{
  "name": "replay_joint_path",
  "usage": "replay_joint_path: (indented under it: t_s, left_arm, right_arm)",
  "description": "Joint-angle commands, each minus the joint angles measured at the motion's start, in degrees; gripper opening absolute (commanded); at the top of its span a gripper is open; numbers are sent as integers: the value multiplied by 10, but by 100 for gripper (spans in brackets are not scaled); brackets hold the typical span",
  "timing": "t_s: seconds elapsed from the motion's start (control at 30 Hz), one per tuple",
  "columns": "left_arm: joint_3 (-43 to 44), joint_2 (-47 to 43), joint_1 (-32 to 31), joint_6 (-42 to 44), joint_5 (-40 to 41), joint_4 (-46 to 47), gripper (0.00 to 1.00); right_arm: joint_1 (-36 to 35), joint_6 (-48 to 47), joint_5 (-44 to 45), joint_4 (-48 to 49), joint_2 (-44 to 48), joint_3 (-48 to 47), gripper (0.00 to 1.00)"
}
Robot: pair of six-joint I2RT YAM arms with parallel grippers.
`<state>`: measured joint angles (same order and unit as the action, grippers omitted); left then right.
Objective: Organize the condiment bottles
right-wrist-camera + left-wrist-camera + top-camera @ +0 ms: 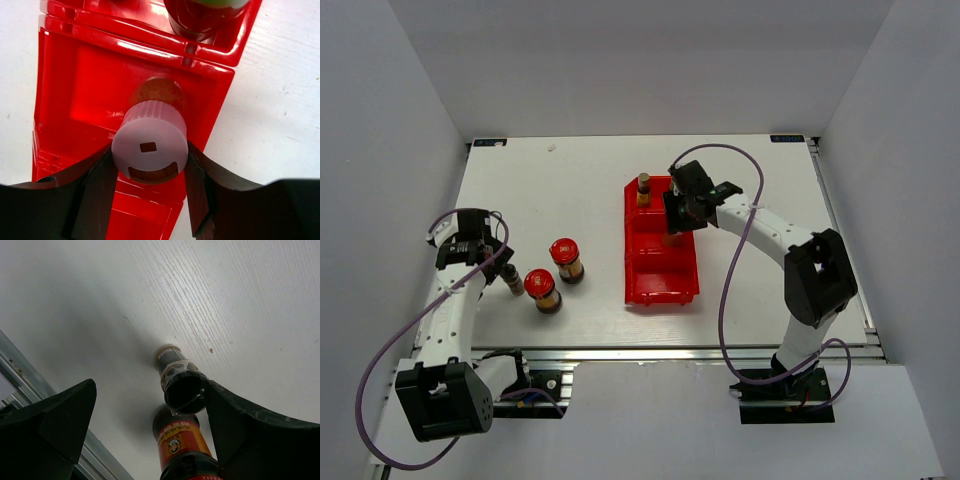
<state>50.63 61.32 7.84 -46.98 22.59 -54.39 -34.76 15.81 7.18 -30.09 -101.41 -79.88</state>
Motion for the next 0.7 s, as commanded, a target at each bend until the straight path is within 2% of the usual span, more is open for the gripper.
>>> replay_joint_path:
  t_s: [0.0,0.17,0.43,0.67]
  left_arm:
    - [-5,1,4,10,-15,28,98]
    - [-15,5,4,13,-28,41,98]
    - [-21,6,3,35,-69,64,98]
    - [-25,-3,4,36,-68,65,98]
  right_arm:
    - [-7,-9,16,7,2,-34,42]
    - [-10,-13,27,5,-3,-35,50]
    - [-16,-10,60,-8,-6,-34,54]
    - [-22,-11,59,-8,-11,-34,66]
